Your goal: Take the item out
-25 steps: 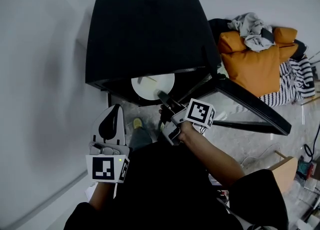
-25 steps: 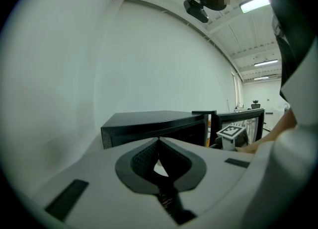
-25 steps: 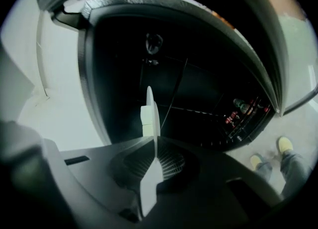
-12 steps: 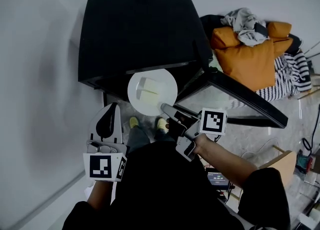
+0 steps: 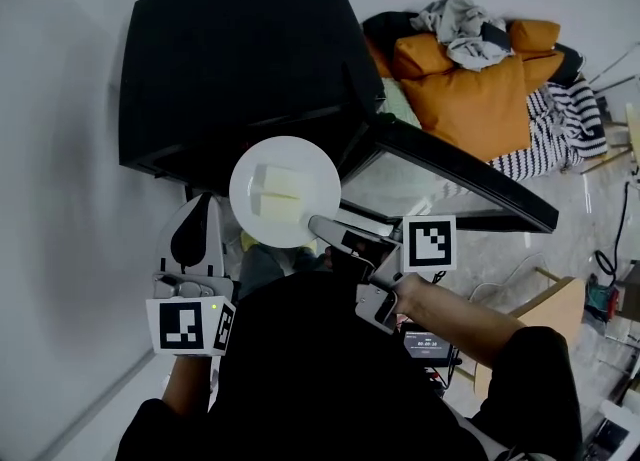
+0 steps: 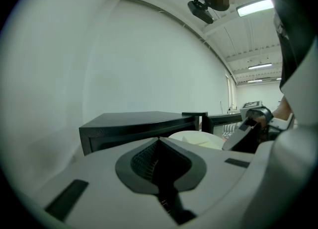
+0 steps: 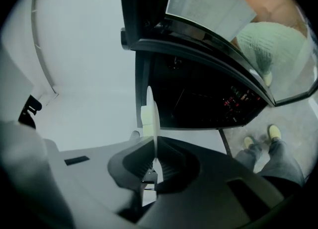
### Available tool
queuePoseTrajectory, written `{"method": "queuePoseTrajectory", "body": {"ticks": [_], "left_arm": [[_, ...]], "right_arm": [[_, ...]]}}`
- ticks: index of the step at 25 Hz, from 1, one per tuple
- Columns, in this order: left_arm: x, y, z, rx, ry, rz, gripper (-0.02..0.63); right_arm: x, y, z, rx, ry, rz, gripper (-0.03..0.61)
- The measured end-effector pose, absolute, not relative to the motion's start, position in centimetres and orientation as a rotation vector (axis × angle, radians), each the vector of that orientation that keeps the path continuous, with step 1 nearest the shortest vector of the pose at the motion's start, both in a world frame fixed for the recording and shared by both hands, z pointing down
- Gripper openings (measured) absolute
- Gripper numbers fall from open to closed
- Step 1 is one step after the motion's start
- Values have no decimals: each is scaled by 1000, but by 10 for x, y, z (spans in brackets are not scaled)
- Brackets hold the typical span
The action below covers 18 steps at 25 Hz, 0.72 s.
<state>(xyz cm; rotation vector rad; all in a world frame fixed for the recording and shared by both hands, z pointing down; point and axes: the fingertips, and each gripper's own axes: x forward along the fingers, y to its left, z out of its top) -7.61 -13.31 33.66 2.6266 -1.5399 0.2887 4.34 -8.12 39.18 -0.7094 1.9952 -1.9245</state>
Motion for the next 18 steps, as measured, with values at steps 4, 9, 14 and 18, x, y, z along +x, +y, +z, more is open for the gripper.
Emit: {"method": "queuePoseTrajectory", "body": {"ticks": [4, 9, 14, 18], "left_arm": [[-70, -135, 333, 2636, -1532, 276, 8], [-65, -137, 332, 2646, -1518, 273, 8], [-64, -137, 330, 2656, -1506, 258, 8], [-66, -138, 326, 2667, -1500, 245, 8]], "right_arm": [[48, -74, 377, -679, 1992, -1923, 18], [52, -69, 361, -661, 1990, -1908, 19], [56, -70, 346, -661, 1978, -1884, 20], [55, -71, 332, -649, 1978, -1867, 18]]}}
